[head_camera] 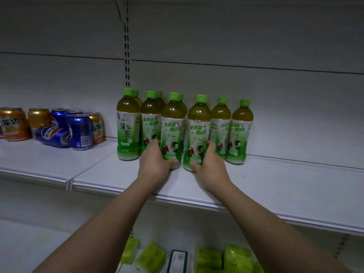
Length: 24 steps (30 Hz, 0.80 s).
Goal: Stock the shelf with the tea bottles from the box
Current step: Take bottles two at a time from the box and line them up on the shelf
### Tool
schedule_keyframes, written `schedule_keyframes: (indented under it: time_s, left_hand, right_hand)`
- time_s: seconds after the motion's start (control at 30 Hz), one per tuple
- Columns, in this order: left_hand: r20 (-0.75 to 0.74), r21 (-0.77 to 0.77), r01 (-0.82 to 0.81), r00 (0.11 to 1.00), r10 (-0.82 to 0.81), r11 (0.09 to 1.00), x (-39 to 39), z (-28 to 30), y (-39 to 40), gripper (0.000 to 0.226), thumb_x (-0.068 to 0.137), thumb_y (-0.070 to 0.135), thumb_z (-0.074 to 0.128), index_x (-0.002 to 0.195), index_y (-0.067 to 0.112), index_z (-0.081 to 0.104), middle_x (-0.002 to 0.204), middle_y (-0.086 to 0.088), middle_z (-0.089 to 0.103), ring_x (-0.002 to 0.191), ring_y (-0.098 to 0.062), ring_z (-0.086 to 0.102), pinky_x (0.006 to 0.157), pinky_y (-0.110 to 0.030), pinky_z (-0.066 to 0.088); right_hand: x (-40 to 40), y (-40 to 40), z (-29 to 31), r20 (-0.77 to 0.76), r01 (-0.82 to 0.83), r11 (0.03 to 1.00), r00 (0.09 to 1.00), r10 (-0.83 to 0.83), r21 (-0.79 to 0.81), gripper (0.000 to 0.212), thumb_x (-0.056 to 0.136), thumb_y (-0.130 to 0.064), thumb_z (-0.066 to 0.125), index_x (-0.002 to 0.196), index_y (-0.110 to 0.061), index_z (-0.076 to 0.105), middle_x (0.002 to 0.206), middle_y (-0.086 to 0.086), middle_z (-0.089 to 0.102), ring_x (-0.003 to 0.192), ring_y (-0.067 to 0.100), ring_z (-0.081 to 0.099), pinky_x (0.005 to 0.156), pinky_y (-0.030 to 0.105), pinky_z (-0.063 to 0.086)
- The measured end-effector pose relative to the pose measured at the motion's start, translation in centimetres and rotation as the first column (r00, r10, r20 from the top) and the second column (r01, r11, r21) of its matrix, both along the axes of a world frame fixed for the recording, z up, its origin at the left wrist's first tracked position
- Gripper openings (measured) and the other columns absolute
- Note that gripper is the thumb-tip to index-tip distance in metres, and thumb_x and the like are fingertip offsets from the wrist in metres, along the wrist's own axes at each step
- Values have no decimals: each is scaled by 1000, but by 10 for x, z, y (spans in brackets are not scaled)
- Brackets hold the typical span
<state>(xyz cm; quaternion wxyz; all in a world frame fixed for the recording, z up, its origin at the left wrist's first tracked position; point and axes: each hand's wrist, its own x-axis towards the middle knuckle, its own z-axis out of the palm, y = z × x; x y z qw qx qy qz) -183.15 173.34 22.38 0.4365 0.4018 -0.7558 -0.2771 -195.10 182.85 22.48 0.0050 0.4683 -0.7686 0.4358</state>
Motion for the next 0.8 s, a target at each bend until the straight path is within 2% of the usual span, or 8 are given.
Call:
schedule_keyframes:
  time_s: [0.13, 0.33, 0.53, 0.67, 0.8]
  left_hand:
    - [44, -18, -39, 998, 40, 999, -10, -1, -15, 56, 67, 26, 84, 110, 18, 50, 118, -2, 64, 111, -25, 61, 95, -39, 51]
    - [92, -76, -106, 989, 113, 991, -23, -7, -23, 59, 69, 32, 81, 116, 15, 48, 122, -6, 60, 114, -30, 57, 97, -48, 48]
    - [113, -132, -119, 984, 135, 984, -26, -11, -26, 66, 71, 36, 78, 124, 11, 46, 122, -8, 59, 113, -29, 58, 94, -46, 51]
    - [145, -159, -123, 978, 146, 980, -28, -10, -24, 63, 73, 37, 76, 122, 10, 46, 119, -9, 59, 110, -28, 58, 92, -45, 52]
    - [175, -173, -129, 972, 159, 977, -27, -8, -19, 60, 76, 36, 74, 122, 9, 46, 119, -11, 58, 110, -29, 57, 92, -42, 51]
  right_hand:
    - [-6, -23, -2, -40, 46, 999, 998, -46, 1, 72, 87, -23, 67, 142, -15, 21, 132, 12, 55, 118, 31, 57, 95, 44, 49]
    - [-13, -40, -6, -78, 95, 995, 992, -96, -7, 70, 87, -24, 66, 140, -14, 21, 131, 14, 54, 113, 34, 59, 88, 44, 51]
    - [-15, -46, -10, -88, 98, 994, 991, -101, -41, 71, 87, -24, 66, 140, -14, 21, 135, 13, 50, 116, 33, 57, 88, 43, 49]
    - [-16, -45, -12, -72, 94, 994, 993, -98, -61, 72, 85, -25, 68, 141, -16, 23, 134, 11, 52, 115, 32, 58, 88, 43, 51]
    - [-16, -43, -11, -25, 68, 995, 997, -70, -79, 64, 83, -25, 70, 134, -16, 32, 130, 9, 55, 116, 29, 57, 90, 43, 51]
